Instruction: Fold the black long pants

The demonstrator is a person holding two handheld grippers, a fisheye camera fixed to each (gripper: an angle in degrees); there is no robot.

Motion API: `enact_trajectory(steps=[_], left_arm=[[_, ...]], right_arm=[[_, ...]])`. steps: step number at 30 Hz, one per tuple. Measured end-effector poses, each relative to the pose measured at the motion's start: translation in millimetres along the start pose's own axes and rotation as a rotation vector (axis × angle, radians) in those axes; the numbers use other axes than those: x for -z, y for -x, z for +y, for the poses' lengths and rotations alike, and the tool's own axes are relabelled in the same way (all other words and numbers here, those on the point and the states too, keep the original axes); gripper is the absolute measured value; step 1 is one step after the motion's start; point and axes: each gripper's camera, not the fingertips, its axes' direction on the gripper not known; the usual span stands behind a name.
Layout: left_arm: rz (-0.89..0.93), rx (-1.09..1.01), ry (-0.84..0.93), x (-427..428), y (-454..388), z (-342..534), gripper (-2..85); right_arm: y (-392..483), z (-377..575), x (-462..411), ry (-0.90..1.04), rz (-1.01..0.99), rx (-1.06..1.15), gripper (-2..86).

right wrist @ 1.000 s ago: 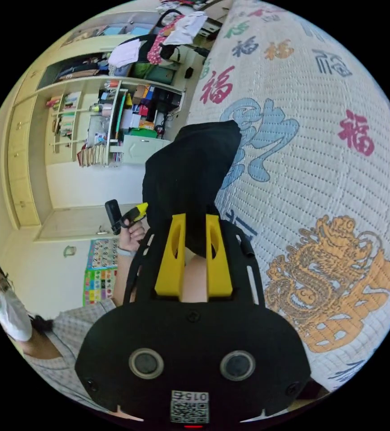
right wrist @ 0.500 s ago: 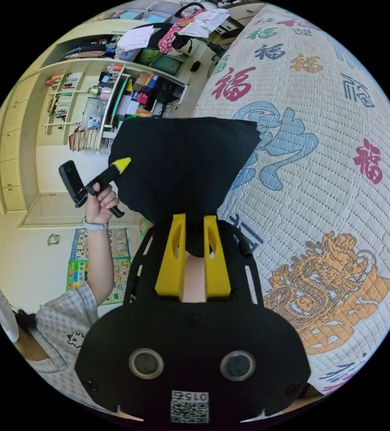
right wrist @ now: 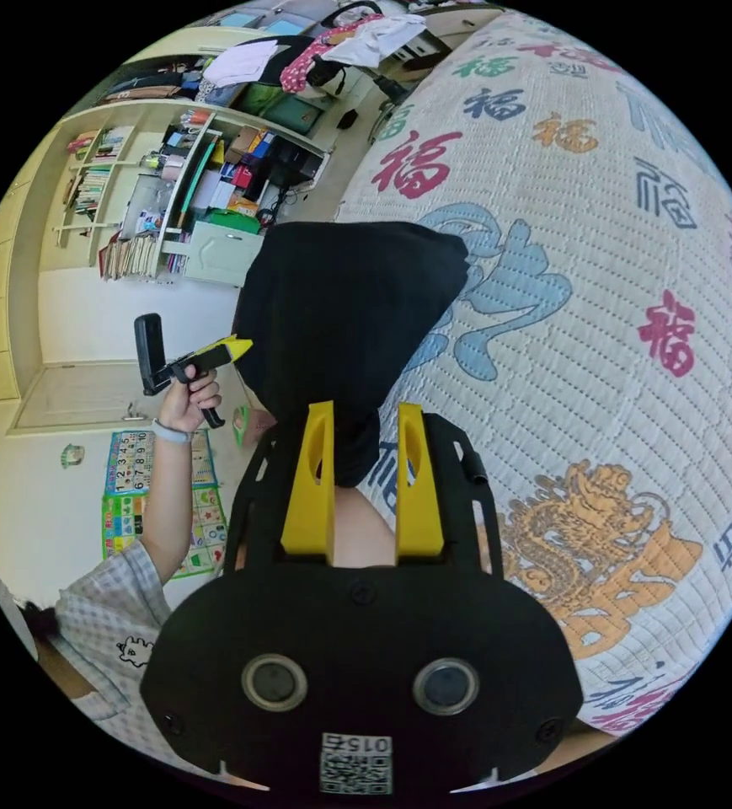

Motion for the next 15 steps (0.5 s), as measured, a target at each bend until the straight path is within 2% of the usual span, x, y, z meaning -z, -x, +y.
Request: enact_trajectory(steps=[4, 9, 13, 15], left_arm=[[-0.044, 0.019, 0.028, -24.2, -11.9, -4.7, 19.8], [-0.020, 0.001, 0.033, -26.6, -22.5, -6.4, 16.2], [0.050, -0.045, 0.030, -19.5, -42.5, -5.1, 12.0], [0.075, -0.061, -0.008, -6.9, -52.9, -1.1, 9.9]], right_arm=[[-24.9, 20.5, 16.0, -0.027, -0.104, -0.052, 13.5], [-40.5, 39.7, 12.6, 0.040, -0.205, -0.052, 14.7], [-16.0, 39.5, 0.5, 0.115, -0.164, 0.008, 6.5], [-11.9, 45.6, 8.1, 0.111, -0.197, 0.016, 5.3]])
